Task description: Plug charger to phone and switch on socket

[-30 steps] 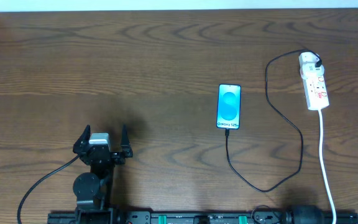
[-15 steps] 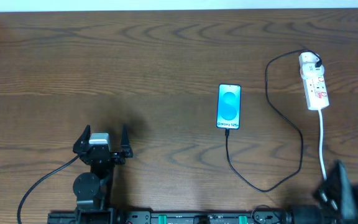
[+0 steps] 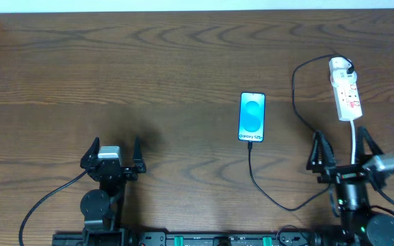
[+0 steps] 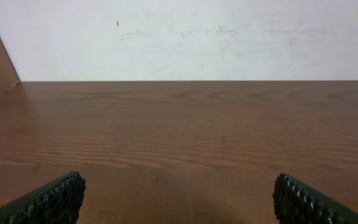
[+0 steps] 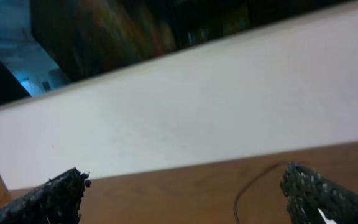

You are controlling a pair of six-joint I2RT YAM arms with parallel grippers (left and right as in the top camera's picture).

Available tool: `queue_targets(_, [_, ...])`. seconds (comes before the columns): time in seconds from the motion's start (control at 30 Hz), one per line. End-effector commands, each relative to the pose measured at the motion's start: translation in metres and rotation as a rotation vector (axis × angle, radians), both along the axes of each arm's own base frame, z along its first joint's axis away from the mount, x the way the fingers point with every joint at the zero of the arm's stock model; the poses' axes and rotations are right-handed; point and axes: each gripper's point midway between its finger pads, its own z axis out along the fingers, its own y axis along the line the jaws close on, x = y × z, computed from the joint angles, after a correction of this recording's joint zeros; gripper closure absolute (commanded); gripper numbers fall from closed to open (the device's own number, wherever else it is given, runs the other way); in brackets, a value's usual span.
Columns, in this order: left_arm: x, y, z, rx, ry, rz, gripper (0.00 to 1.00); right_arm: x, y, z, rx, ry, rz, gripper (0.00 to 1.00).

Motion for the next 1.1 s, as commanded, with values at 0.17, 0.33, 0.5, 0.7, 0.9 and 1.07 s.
queue_targets(0.17, [-0.001, -0.005, -0.014, 0.007, 0.045, -0.031, 0.04, 0.018, -0.003, -0.069, -0.003, 0.142, -0.014, 0.01])
queue_targets(0.33, [-0.001, -0.005, -0.014, 0.007, 0.045, -0.031, 0.04, 0.023, -0.003, -0.095, -0.003, 0.197, -0.014, 0.01])
queue_targets(0.5, [-0.001, -0.005, -0.014, 0.007, 0.045, -0.031, 0.04, 0.023, -0.003, -0.118, -0.004, 0.276, -0.014, 0.01])
queue_targets(0.7, [-0.001, -0.005, -0.014, 0.007, 0.044, -0.031, 0.04, 0.023, -0.003, -0.119, -0.004, 0.278, -0.014, 0.01])
queue_targets(0.9, [-0.001, -0.005, -0.014, 0.007, 0.044, -0.031, 0.04, 0.023, -0.003, -0.119, -0.004, 0.278, -0.014, 0.01])
queue_targets(1.07, [-0.001, -0.005, -0.014, 0.007, 0.045, -0.031, 0.04, 0.023, -0.003, -0.119, -0.004, 0.278, -0.014, 0.01])
